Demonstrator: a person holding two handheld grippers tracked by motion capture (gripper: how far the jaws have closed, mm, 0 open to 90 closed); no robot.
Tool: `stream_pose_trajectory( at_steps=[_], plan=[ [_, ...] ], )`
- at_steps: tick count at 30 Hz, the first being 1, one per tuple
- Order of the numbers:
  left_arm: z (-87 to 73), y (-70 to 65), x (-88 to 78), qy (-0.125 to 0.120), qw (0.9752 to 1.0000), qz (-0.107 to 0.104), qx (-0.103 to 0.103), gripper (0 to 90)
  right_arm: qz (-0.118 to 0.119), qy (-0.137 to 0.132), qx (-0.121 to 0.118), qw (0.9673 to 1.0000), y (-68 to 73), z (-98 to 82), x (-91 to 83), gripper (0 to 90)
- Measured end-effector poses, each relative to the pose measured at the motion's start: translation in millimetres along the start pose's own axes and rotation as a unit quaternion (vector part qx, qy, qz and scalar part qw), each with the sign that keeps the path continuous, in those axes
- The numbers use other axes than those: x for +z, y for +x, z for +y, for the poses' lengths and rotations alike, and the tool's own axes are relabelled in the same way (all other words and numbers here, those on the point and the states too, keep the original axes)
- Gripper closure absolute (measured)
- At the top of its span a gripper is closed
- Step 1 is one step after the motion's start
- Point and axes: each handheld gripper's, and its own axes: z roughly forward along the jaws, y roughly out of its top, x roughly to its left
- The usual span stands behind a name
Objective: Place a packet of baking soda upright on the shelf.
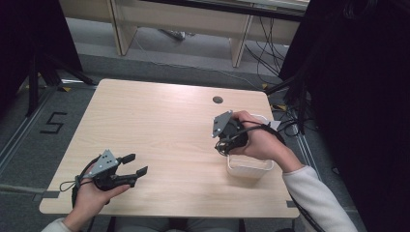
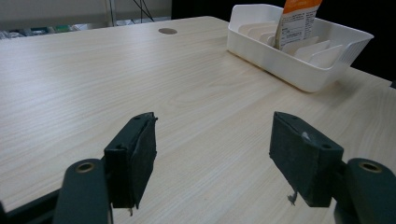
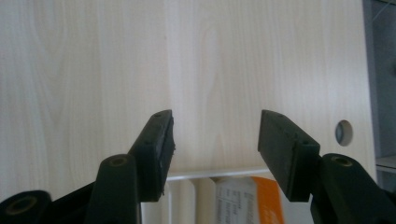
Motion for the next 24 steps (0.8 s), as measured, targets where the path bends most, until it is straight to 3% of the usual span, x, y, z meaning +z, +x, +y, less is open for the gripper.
stream_pose_trajectory(
  at_steps=[1,3,4,10,11,12,13,16,19,23,24],
  plan=[
    [-0.7,0.1,1.0,-0.001,1.0,-0.003,-0.008,31.4,0.001,0.005,0.013,0.9999,4.7,-0.4,2.7,46.1],
    [-0.7,0.8,0.9,0.001,1.0,0.0,-0.004,31.3,0.01,-0.006,-0.002,0.9999,10.0,-0.2,10.3,46.2],
    [-0.9,0.7,0.8,0.002,1.0,0.0,-0.004,31.4,0.013,-0.003,0.015,0.9998,15.9,-0.7,12.6,46.1],
    [-0.7,0.8,0.0,0.002,1.0,0.0,-0.005,31.3,0.03,-0.007,0.035,0.9989,35.1,-4.5,34.1,46.1],
    [-0.8,0.7,0.1,0.001,1.0,-0.001,-0.005,31.3,0.03,-0.015,0.03,0.999,36.3,-5.2,38.8,46.2],
    [-0.8,0.4,0.1,0.001,1.0,-0.002,-0.006,31.4,0.035,-0.031,0.011,0.9988,36.1,-5.5,44.9,46.1],
    [-1.1,0.0,0.7,-0.001,0.9999,-0.005,-0.01,31.3,0.037,-0.027,0.028,0.9985,40.1,-6.8,47.5,46.1],
    [-1.3,-0.2,0.3,0.002,0.9999,-0.004,-0.012,31.4,0.044,-0.034,0.04,0.9977,46.6,-9.3,59.2,45.9],
    [-1.0,0.4,0.1,0.001,1.0,-0.003,-0.007,31.3,0.065,-0.046,0.066,0.9946,53.9,-11.6,69.3,45.8],
    [-1.3,0.6,0.8,0.004,1.0,-0.005,-0.006,31.3,0.054,-0.056,0.075,0.9941,61.3,-15.4,80.8,45.4],
    [-1.6,0.1,1.1,0.004,0.9999,-0.007,-0.01,31.3,0.064,-0.06,0.084,0.9926,63.6,-16.4,83.5,45.2]
  ],
)
